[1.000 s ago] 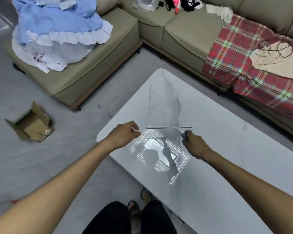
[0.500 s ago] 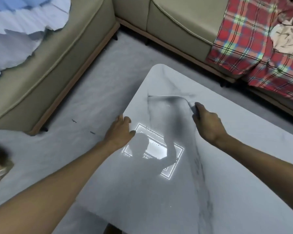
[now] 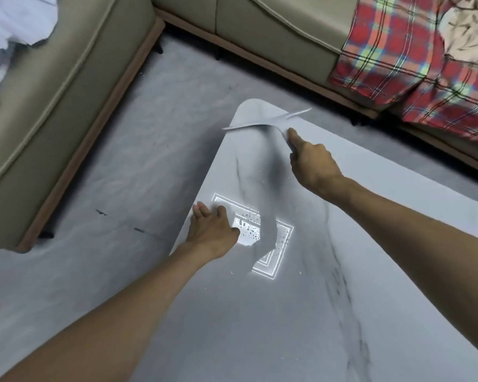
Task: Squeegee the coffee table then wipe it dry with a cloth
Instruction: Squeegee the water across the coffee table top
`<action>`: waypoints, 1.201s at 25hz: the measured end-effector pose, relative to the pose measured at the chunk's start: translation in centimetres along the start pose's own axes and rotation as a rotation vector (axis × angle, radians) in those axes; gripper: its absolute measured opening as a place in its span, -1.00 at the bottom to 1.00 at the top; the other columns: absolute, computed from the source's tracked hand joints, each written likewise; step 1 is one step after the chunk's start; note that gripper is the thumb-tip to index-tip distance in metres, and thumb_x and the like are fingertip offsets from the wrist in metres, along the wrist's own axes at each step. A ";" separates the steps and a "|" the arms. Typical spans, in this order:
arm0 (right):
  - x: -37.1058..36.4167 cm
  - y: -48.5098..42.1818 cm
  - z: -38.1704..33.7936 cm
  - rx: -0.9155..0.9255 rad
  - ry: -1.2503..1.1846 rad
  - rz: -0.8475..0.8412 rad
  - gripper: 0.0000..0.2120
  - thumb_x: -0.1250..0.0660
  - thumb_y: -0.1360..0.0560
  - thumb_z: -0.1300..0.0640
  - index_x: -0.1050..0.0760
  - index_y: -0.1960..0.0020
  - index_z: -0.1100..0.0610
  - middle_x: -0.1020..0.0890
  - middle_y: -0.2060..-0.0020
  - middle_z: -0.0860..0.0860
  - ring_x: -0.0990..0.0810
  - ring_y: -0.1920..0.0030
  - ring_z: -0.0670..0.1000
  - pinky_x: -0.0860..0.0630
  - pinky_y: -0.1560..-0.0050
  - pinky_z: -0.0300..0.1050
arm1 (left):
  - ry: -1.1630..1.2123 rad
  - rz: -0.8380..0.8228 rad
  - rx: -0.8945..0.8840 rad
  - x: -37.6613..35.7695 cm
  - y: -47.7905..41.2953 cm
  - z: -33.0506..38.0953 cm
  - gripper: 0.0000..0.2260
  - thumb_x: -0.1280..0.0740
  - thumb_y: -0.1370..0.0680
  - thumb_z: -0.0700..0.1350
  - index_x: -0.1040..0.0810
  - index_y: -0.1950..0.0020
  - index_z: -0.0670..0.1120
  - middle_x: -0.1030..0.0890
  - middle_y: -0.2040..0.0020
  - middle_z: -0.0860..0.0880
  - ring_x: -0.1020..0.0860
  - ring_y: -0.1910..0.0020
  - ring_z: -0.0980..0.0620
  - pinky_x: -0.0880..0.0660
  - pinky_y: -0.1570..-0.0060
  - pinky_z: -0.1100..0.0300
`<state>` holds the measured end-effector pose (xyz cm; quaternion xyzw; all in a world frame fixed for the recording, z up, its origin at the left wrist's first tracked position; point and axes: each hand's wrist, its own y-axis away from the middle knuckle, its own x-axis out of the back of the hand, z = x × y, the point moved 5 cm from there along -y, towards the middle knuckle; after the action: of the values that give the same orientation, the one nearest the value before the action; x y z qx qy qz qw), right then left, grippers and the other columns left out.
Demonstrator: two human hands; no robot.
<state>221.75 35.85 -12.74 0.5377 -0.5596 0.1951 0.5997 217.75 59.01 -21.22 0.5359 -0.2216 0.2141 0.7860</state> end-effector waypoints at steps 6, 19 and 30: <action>-1.2 10.4 5.3 0.009 0.051 -0.148 -0.46 -0.06 -0.61 0.14 -0.06 -0.53 -0.17 -0.62 0.00 0.22 -0.57 0.03 0.32 -0.52 0.06 0.08 | -0.029 -0.069 0.001 0.1 0.2 -0.2 -0.39 -0.12 -0.53 -0.01 -0.03 -0.52 -0.18 0.19 -0.50 -0.47 0.21 -0.52 -0.40 0.01 -0.51 -0.12; 4.9 3.0 7.1 -0.199 -0.101 0.016 -0.73 -0.09 -0.59 0.20 -0.33 -0.28 0.16 -0.56 -0.08 0.34 -0.55 -0.01 0.30 -0.48 0.00 0.09 | -0.088 -0.038 -0.009 0.2 0.4 -0.1 -0.48 -0.15 -0.50 0.05 -0.20 -0.40 -0.17 0.15 -0.53 -0.42 0.18 -0.54 -0.36 -0.09 -0.45 -0.10; -1.4 17.7 7.9 -0.184 -0.093 -0.232 -0.55 -0.09 -0.59 0.20 -0.21 -0.47 0.00 -0.63 0.06 0.22 -0.54 0.02 0.35 -0.41 0.12 0.02 | -0.065 -0.050 -0.017 0.7 1.1 0.0 -0.49 -0.19 -0.51 0.01 -0.23 -0.38 -0.20 0.15 -0.54 -0.38 0.18 -0.55 -0.31 -0.13 -0.45 -0.10</action>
<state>202.92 35.69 -8.05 0.5500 -0.5362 0.0472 0.6385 217.67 59.40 -20.00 0.5415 -0.2355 0.1748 0.7879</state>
